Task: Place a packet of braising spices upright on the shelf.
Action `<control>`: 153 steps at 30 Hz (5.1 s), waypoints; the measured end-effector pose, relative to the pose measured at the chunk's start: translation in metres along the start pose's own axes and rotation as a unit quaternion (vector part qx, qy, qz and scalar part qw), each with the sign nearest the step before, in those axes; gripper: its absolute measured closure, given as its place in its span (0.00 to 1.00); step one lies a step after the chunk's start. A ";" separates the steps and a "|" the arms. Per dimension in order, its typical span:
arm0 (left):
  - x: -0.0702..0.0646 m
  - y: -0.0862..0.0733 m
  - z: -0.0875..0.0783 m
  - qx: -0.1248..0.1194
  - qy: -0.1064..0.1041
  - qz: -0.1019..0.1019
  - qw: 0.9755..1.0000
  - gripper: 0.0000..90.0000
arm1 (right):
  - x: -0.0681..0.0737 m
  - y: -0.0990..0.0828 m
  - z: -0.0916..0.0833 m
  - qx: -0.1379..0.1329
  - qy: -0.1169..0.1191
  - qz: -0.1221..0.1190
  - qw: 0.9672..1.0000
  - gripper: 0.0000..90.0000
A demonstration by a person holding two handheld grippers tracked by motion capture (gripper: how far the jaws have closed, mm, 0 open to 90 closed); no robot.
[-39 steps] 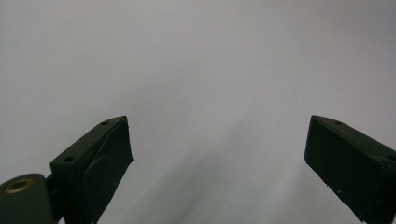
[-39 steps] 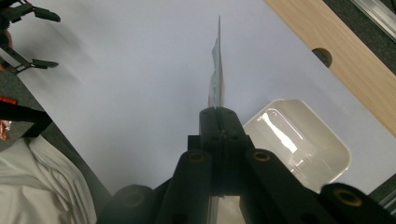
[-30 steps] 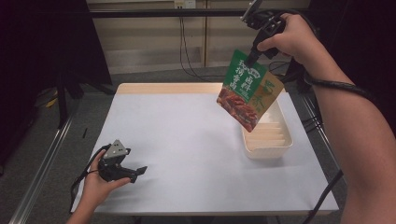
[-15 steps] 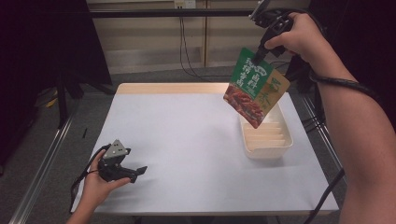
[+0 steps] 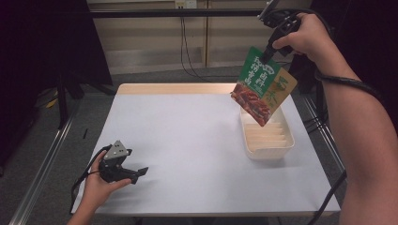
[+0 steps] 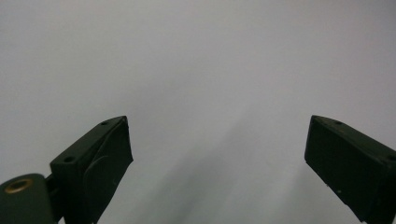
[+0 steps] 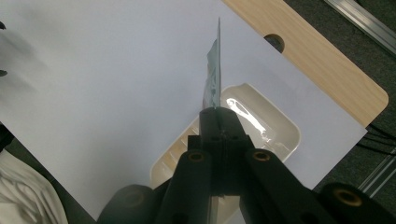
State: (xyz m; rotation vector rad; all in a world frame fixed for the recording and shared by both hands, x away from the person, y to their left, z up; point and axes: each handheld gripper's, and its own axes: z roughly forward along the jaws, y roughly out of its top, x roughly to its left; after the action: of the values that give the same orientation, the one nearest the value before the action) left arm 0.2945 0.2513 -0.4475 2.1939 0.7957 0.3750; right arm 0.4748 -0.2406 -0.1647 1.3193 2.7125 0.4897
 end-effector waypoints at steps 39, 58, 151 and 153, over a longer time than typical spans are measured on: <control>-0.003 0.000 0.000 -0.003 0.005 0.001 1.000 0.08 | -0.037 -0.020 -0.001 -0.008 -0.033 -0.029 0.999 1.00; -0.005 0.000 -0.001 -0.002 0.004 0.005 1.000 0.08 | -0.034 -0.022 0.010 -0.009 -0.025 -0.045 0.999 1.00; -0.010 0.002 -0.001 0.001 0.003 0.006 1.000 0.08 | -0.030 -0.034 0.050 -0.014 -0.033 -0.029 0.999 0.50; -0.010 0.002 -0.001 0.002 0.003 0.006 1.000 0.08 | -0.026 -0.034 0.052 -0.015 -0.031 -0.026 0.999 0.47</control>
State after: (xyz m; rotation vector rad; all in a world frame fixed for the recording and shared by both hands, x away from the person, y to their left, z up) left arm 0.2872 0.2440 -0.4457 2.2028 0.7867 0.3857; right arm 0.4766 -0.2678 -0.2260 1.2319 2.6703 0.4757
